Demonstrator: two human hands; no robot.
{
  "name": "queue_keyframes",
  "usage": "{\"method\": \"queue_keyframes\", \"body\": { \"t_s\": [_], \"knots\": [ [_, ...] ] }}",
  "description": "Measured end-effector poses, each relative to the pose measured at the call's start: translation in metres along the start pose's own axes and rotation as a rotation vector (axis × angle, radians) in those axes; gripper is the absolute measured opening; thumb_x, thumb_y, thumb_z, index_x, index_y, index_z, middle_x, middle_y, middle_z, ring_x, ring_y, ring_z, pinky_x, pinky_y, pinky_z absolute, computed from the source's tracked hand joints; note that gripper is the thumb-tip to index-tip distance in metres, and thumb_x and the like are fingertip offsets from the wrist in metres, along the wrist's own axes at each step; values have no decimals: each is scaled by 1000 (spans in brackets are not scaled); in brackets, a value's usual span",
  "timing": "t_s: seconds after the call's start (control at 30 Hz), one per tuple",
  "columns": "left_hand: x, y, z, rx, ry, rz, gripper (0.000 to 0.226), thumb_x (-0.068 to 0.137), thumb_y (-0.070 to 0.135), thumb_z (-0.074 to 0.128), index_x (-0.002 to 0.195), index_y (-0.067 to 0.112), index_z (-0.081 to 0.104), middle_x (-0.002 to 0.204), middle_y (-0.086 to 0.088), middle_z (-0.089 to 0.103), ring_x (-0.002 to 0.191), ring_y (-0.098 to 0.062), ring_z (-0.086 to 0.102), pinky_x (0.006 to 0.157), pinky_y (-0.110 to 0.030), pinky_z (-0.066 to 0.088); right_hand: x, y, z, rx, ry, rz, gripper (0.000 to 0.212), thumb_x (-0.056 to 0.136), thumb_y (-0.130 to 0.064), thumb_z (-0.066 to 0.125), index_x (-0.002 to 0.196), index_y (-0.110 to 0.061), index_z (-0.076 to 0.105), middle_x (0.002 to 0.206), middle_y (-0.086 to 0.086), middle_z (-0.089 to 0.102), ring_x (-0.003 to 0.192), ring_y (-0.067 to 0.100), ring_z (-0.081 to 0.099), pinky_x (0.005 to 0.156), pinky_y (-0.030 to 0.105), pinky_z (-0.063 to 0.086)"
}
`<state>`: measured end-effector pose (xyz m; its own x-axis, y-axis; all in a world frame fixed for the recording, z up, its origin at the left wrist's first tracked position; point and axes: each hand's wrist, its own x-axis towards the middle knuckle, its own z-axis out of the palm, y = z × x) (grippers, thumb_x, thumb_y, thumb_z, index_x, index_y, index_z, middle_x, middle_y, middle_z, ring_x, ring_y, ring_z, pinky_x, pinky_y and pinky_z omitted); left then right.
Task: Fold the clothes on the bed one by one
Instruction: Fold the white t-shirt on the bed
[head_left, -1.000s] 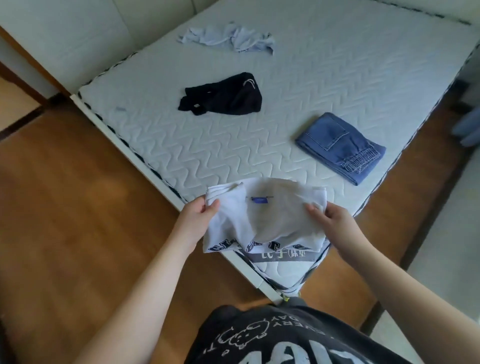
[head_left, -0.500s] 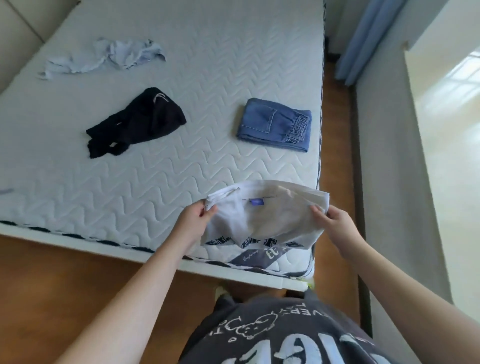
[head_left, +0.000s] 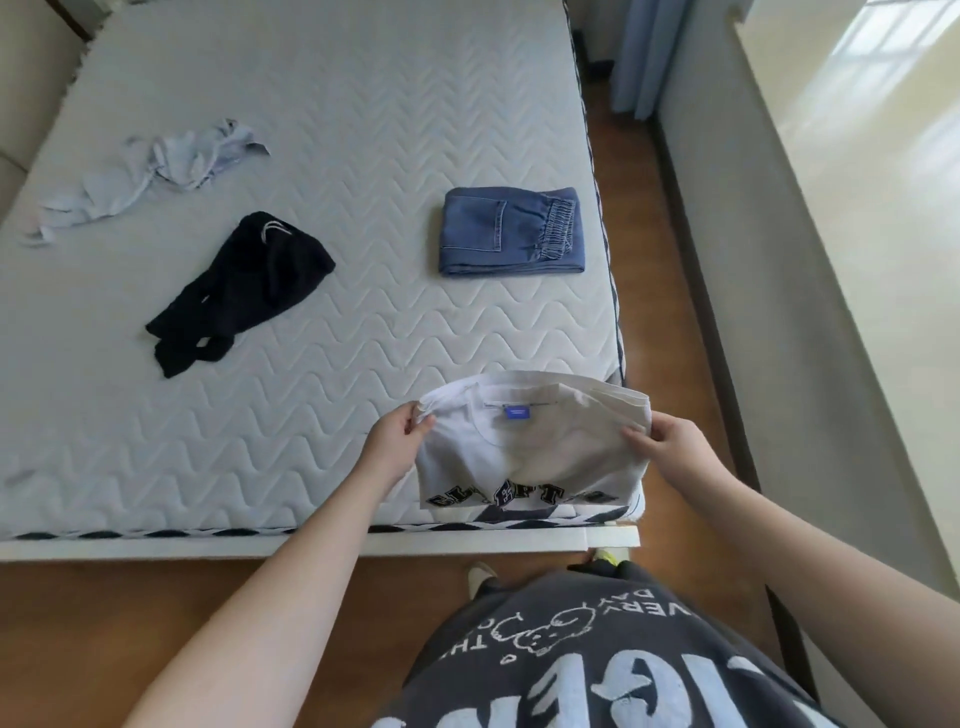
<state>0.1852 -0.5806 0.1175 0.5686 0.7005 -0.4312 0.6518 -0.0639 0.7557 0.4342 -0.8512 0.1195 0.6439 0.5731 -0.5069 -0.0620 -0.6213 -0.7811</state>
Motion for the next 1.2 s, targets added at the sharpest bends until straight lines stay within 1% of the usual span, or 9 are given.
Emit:
{"method": "queue_keyframes", "body": {
  "t_s": [0.1,0.17,0.3,0.5,0.6,0.83,0.97,1.1,1.2],
  "knots": [
    [-3,3,11,-4,50,-35,11,98,24,57,103,24,67,100,1,73,100,-21,65,89,-34,48,11,6,-6,19,-41,5,8,92,-27,67,91,-25,75,85,-6,76,74,3,67,66,19,53],
    [-3,5,18,-14,85,-73,14,99,26,55,107,26,67,102,5,72,101,-17,64,86,-32,47,25,6,-10,33,-62,22,10,92,-29,68,91,-21,75,89,2,76,76,11,66,73,32,54],
    [2,4,33,-1,116,-146,20,99,25,54,113,16,66,105,1,71,101,-20,64,86,-31,48,48,6,-10,65,-89,63,15,91,-30,69,94,-17,75,94,10,75,81,17,65,87,45,54],
    [55,-12,38,-16,177,-135,15,98,27,56,104,19,68,94,6,72,92,-17,65,76,-26,45,94,1,-3,34,-30,88,13,92,-29,68,91,-18,75,85,3,74,74,15,60,68,33,46],
    [108,-18,33,9,173,-95,15,98,24,57,106,17,68,94,5,71,91,-18,64,75,-26,44,126,3,3,56,28,78,12,93,-23,66,92,-30,75,85,-7,75,77,10,65,75,32,52],
    [217,-25,40,-9,71,-122,20,99,24,55,110,14,67,102,-6,71,96,-21,63,83,-32,47,219,19,24,171,139,115,24,95,-15,62,87,-32,76,88,-6,74,82,14,63,80,35,50],
    [268,-36,52,2,49,-130,18,99,21,55,106,9,66,103,-14,71,91,-20,61,82,-33,47,274,40,33,130,173,124,12,94,-19,62,90,-20,74,82,-4,66,76,11,56,71,32,46],
    [316,-49,56,-31,82,-130,9,98,18,57,101,17,65,102,-11,71,92,-23,63,83,-36,48,328,50,31,90,231,128,16,92,-22,64,89,-7,69,77,4,59,72,16,49,66,33,39],
    [354,-59,54,-70,93,-87,9,98,18,57,94,24,63,99,-5,71,91,-21,63,86,-36,48,365,54,27,114,274,80,9,91,-23,67,86,-19,74,75,-4,66,67,10,56,61,28,47]
  ]
}}
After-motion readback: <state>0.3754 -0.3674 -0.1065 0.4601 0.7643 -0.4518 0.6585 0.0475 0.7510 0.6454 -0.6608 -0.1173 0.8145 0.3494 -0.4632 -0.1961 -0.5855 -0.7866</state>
